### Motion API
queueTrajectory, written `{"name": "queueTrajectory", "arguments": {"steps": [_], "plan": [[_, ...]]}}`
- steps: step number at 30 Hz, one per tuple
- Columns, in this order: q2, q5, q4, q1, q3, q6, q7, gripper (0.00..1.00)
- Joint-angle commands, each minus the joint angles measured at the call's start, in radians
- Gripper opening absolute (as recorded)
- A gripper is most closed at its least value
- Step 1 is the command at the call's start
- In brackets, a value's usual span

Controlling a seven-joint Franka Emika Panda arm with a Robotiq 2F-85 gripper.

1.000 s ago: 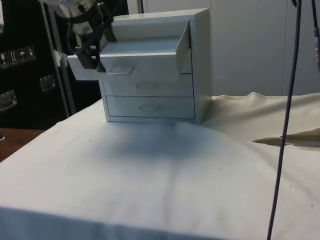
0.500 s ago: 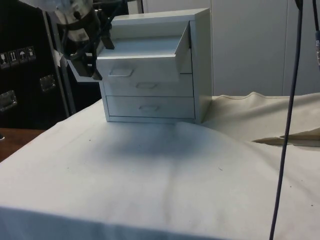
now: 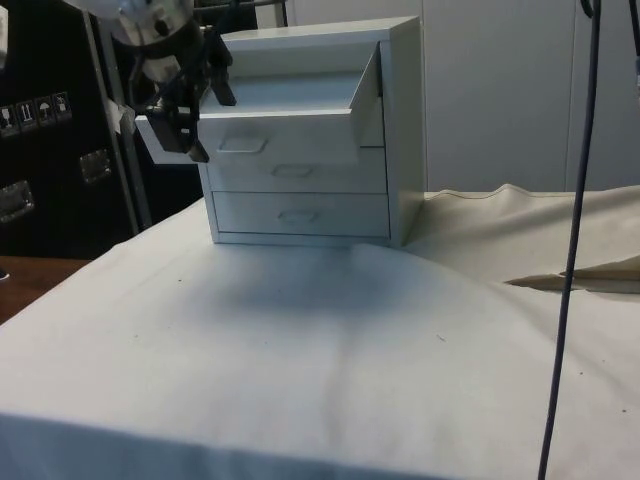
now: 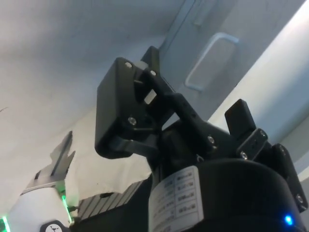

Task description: Open the drawer, then close it.

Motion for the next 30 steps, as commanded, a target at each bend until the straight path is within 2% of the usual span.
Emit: {"name": "queueTrajectory", "arguments": {"steps": [1, 3, 5, 8, 9, 10, 11, 16, 17, 20, 22, 28, 29, 30], "plan": [[-0.001, 0.006, -0.003, -0.002, -0.003, 0.006, -0.002, 1.00], [-0.009, 0.015, -0.011, -0.005, -0.001, 0.018, -0.009, 0.98], [-0.008, 0.016, -0.010, -0.005, -0.001, 0.017, -0.009, 0.89], [-0.008, 0.017, -0.010, -0.006, -0.001, 0.017, -0.010, 0.72], [-0.008, 0.017, -0.010, -0.006, -0.002, 0.017, -0.010, 0.61], [-0.001, 0.011, -0.003, -0.003, -0.004, 0.006, -0.003, 0.56], [-0.008, 0.018, -0.010, -0.006, -0.002, 0.017, -0.010, 0.56], [-0.008, 0.018, -0.010, -0.007, -0.001, 0.017, -0.009, 0.30], [-0.008, 0.018, -0.009, -0.007, -0.001, 0.017, -0.009, 0.18], [-0.001, 0.011, -0.003, -0.004, -0.004, 0.006, -0.003, 0.02], [-0.001, 0.012, -0.011, -0.008, -0.002, 0.019, -0.015, 0.00], [0.017, -0.007, -0.016, -0.009, -0.007, 0.021, -0.044, 0.00], [0.014, 0.001, -0.011, -0.007, -0.006, 0.009, -0.031, 0.00], [0.020, -0.010, -0.016, -0.009, -0.007, 0.021, -0.047, 0.00]]}}
